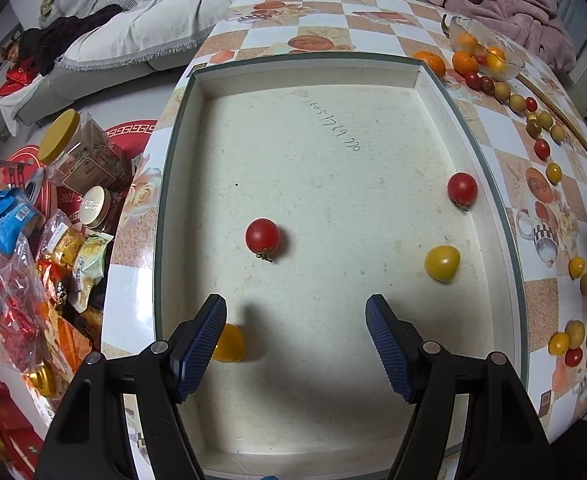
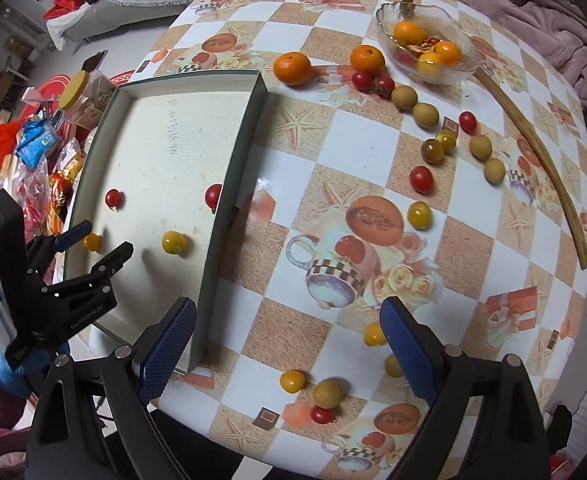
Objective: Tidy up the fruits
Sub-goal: 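Move the right tool back over the table toward a small brown fruit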
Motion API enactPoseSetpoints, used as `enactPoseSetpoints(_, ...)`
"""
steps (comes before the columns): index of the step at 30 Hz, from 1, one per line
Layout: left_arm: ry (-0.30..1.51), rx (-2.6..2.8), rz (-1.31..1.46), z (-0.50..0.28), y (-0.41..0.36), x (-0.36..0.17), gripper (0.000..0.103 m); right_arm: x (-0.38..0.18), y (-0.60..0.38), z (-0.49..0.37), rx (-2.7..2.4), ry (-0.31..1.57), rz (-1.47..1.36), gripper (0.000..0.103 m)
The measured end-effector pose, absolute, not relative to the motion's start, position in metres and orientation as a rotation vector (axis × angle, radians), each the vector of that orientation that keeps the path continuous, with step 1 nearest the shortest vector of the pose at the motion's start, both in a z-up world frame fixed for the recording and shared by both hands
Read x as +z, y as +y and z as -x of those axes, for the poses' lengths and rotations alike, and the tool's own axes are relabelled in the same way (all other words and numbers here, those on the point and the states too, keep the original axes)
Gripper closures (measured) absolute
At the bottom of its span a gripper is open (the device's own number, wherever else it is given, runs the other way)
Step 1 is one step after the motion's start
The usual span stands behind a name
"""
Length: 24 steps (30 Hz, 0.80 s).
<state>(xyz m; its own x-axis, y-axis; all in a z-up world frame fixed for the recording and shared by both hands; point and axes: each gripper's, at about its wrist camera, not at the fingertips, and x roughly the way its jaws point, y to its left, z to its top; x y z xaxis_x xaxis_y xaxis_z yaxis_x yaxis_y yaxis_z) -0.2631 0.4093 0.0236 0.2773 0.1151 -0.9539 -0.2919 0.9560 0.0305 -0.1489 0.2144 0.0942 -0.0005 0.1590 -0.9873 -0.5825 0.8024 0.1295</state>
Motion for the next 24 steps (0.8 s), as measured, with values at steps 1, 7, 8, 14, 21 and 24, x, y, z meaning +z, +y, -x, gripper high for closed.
enactPoseSetpoints(1, 1.263, 0.271, 0.159, 0.263, 0.41, 0.022, 0.03, 0.095, 0.215, 0.149, 0.603, 1.461, 0.366, 0.009)
enactPoseSetpoints(7, 1.279, 0.266, 0.121, 0.264, 0.416, 0.014, 0.03, 0.104, 0.211, 0.149, 0.599, 1.446, 0.38, 0.009)
enactPoseSetpoints(8, 1.278, 0.266, 0.126, 0.264, 0.418, 0.014, 0.03, 0.104, 0.21, 0.149, 0.596, 1.446, 0.381, 0.009)
enactPoseSetpoints(14, 1.268, 0.274, 0.115, 0.267, 0.428, 0.014, 0.03, 0.106, 0.2, 0.146, 0.574, 1.451, 0.37, 0.009)
enactPoseSetpoints(21, 1.268, 0.26, 0.079, 0.273, 0.429, 0.029, 0.03, 0.108, 0.192, 0.144, 0.571, 1.452, 0.36, 0.009)
enactPoseSetpoints(24, 1.226, 0.272, 0.109, 0.276, 0.426, 0.045, 0.03, 0.107, 0.187, 0.143, 0.564, 1.46, 0.347, 0.009)
